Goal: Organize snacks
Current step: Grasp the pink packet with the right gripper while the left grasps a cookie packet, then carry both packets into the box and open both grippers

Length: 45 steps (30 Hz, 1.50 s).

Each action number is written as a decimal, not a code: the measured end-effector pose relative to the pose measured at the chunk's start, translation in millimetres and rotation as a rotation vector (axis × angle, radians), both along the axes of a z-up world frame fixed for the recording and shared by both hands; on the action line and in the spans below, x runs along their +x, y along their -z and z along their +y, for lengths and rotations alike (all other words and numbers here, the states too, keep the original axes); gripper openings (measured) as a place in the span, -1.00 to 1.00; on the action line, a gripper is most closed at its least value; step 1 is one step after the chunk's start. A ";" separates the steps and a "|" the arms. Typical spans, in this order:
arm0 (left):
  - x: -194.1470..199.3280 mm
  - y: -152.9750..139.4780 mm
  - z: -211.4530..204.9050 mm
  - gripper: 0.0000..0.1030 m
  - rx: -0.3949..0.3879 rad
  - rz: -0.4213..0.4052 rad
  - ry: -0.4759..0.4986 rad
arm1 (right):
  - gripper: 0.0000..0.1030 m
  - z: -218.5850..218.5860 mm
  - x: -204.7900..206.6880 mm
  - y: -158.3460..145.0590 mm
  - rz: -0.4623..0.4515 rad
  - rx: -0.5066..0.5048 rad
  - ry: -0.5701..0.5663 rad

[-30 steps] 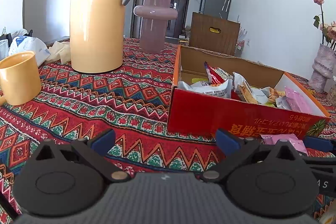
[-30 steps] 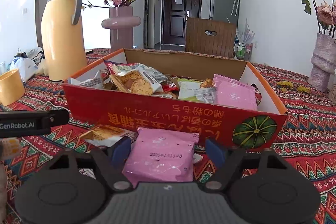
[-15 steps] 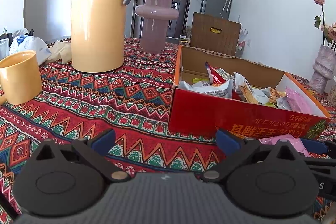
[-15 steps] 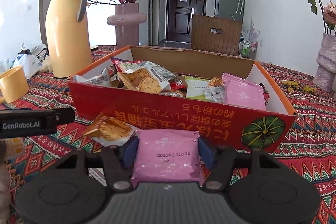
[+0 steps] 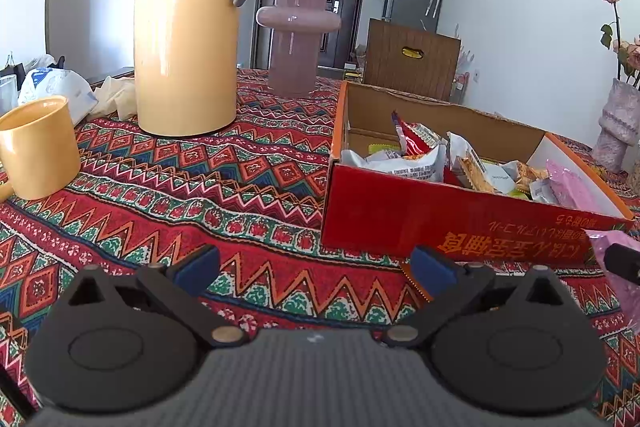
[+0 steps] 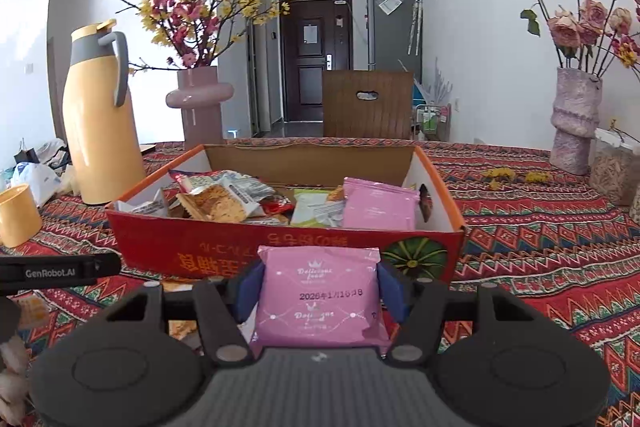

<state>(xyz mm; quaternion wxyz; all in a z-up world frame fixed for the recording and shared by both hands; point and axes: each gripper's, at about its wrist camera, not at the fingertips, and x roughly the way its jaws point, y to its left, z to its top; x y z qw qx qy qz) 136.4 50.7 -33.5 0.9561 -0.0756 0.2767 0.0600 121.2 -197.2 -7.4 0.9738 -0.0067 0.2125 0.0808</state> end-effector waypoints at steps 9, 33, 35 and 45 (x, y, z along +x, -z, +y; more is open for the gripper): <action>-3.0 -15.5 -15.5 1.00 0.009 0.024 0.088 | 0.18 -34.3 -10.0 2.0 -0.002 0.034 0.081; 9.4 10.6 -89.4 0.51 0.091 0.203 0.245 | 0.18 -56.1 -19.1 15.8 0.029 0.099 0.088; 8.3 10.6 -91.5 0.49 0.096 0.204 0.250 | 0.18 -56.8 -19.3 16.8 0.032 0.104 0.085; -1.7 6.6 -100.8 -0.15 0.125 0.172 0.280 | 0.18 -57.4 -22.5 16.7 0.030 0.114 0.074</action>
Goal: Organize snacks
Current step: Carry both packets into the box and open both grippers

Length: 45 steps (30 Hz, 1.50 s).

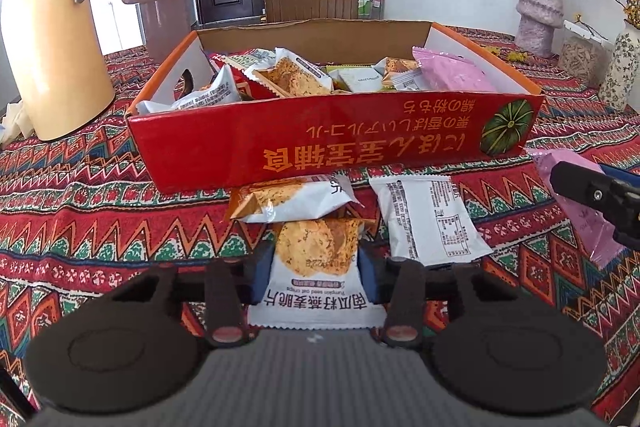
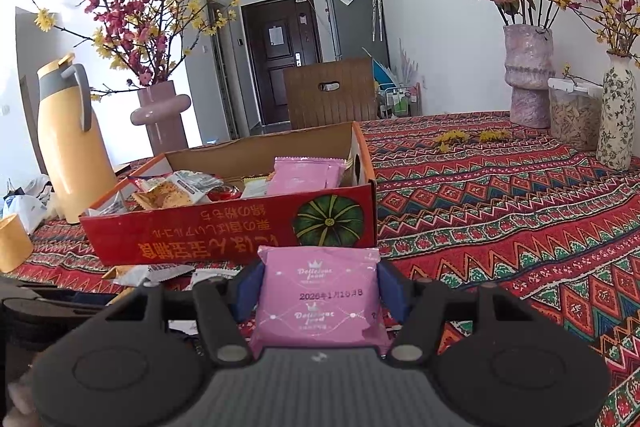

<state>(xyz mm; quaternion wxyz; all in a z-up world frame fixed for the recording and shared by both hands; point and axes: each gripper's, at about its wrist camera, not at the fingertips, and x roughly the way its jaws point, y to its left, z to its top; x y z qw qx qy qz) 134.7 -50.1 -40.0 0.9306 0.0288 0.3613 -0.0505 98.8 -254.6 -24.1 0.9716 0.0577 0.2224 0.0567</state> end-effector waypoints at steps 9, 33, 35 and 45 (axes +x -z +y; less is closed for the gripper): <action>-15.2 -7.3 3.9 -0.16 -0.020 -0.041 0.036 | 0.18 -3.1 -3.4 -1.2 -0.004 0.001 0.005; -11.4 -81.4 18.7 -0.16 -0.054 -0.296 0.011 | 0.19 17.7 12.4 -25.1 -0.079 -0.018 -0.033; -5.4 -85.1 19.3 -0.16 -0.052 -0.304 0.000 | 0.19 21.7 19.1 -29.9 -0.092 -0.021 -0.040; 35.7 -93.8 26.5 -0.16 -0.053 -0.303 -0.076 | 0.19 41.8 62.0 -51.2 -0.138 -0.037 -0.083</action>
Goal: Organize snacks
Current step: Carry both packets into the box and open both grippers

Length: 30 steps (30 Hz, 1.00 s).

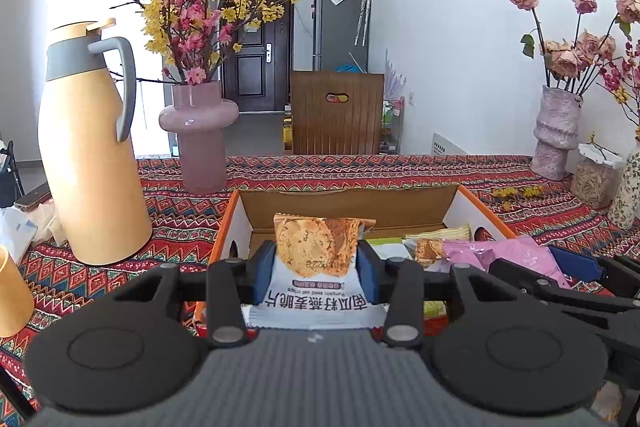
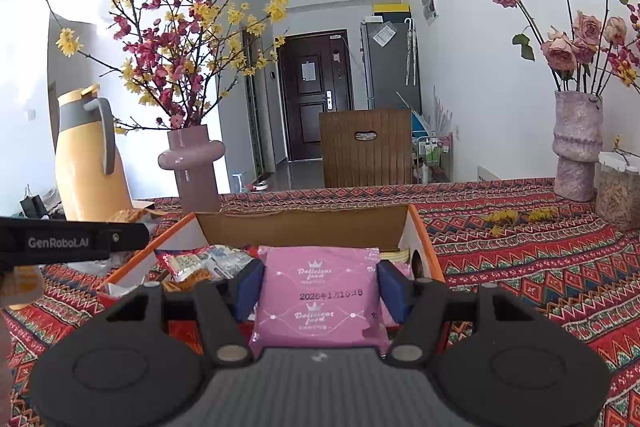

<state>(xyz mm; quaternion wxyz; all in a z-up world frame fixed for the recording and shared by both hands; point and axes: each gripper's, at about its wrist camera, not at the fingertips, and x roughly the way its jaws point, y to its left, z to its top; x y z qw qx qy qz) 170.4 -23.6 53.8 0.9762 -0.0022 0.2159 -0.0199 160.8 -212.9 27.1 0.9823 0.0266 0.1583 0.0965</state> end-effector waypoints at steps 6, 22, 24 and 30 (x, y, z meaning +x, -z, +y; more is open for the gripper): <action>25.9 7.1 5.9 -0.16 -0.010 0.011 -0.044 | 0.18 12.5 31.9 -5.6 -0.005 -0.020 -0.019; 61.0 47.1 17.2 -0.14 -0.016 0.012 -0.128 | 0.19 28.6 70.4 27.4 0.001 -0.066 0.007; 58.6 47.4 18.9 -0.10 -0.029 -0.005 -0.125 | 0.20 27.1 69.8 27.7 -0.002 -0.062 0.020; 50.9 44.3 20.8 0.59 -0.048 -0.053 -0.129 | 0.85 18.6 67.1 27.4 -0.008 -0.035 0.063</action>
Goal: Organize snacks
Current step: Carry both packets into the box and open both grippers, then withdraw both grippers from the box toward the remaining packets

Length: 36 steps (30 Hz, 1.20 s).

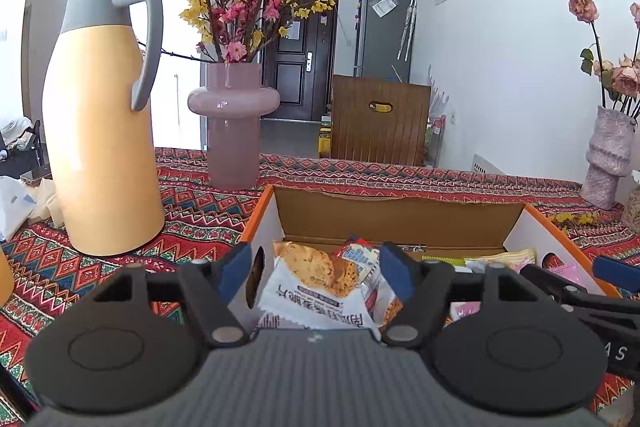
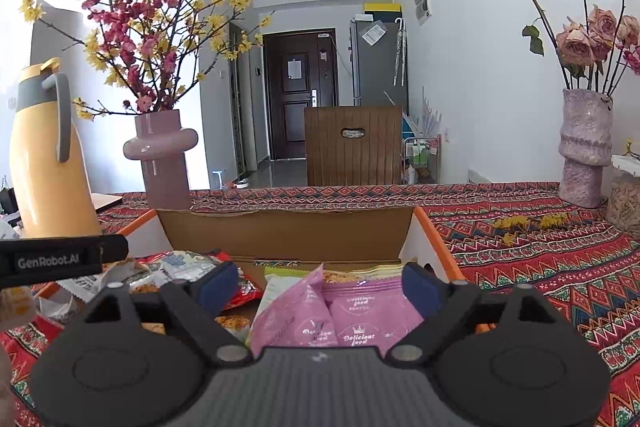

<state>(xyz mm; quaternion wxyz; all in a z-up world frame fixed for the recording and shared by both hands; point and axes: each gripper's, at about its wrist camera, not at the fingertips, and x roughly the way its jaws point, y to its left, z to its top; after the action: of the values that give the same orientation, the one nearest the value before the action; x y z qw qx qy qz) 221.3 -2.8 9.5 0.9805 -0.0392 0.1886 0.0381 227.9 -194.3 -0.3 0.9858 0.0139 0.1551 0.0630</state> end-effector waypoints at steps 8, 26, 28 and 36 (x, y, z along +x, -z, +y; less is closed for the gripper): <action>-7.8 -5.4 3.8 1.00 -0.006 -0.045 -0.055 | 1.00 -10.9 -2.8 -0.4 -0.017 0.052 0.015; -55.5 -35.4 8.7 1.00 -0.040 -0.012 -0.008 | 1.00 -6.3 -51.9 -23.4 -0.037 0.033 -0.022; -64.3 -34.1 11.1 1.00 -0.036 -0.005 0.003 | 1.00 -5.7 -60.1 -22.3 -0.025 0.029 -0.029; -90.2 -11.8 30.0 1.00 0.000 0.050 0.015 | 1.00 -2.6 -85.2 -4.7 0.078 0.016 -0.058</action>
<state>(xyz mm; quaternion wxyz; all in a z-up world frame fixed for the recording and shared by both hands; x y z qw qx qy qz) 131.0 27.2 21.3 0.9757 -0.0368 0.2135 0.0316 142.7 -196.9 4.4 0.9766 0.0198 0.1931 0.0921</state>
